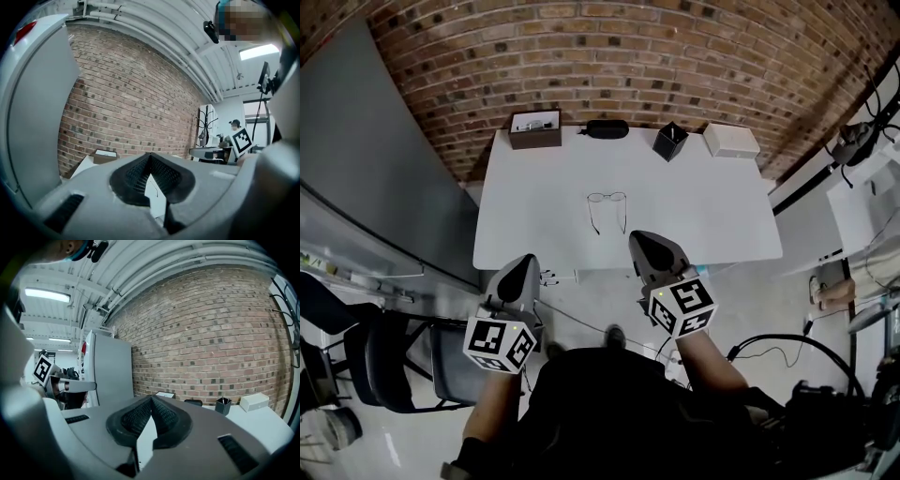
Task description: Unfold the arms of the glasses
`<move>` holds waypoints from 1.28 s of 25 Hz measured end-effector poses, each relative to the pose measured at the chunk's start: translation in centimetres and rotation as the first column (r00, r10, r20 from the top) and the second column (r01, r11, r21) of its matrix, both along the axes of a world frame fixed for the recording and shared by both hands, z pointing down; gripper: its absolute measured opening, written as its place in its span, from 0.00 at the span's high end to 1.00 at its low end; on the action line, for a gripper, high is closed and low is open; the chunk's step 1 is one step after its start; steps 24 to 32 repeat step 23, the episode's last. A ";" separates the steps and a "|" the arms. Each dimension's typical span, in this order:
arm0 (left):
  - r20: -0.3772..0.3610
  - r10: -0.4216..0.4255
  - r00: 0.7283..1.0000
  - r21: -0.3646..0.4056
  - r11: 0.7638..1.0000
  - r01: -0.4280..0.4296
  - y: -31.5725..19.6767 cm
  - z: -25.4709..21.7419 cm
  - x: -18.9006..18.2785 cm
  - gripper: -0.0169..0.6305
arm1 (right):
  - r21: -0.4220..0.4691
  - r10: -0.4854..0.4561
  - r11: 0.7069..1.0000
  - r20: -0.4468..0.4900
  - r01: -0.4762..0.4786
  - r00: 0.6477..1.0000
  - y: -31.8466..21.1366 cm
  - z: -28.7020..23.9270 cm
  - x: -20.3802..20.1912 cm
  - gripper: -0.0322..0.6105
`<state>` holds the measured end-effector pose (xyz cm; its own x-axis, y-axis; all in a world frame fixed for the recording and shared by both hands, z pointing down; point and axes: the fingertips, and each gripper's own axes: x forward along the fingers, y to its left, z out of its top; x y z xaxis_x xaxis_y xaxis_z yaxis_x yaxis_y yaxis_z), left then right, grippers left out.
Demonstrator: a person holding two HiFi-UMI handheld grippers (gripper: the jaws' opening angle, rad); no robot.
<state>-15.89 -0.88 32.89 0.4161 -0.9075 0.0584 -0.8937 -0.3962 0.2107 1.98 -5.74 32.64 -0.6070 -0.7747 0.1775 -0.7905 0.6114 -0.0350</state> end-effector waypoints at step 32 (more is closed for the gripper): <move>-0.016 -0.020 1.000 0.004 1.000 0.020 0.0 -0.9 0.2 0.96 | 0.040 0.018 0.999 0.014 -0.018 1.000 0.6 -1.3 0.5 0.94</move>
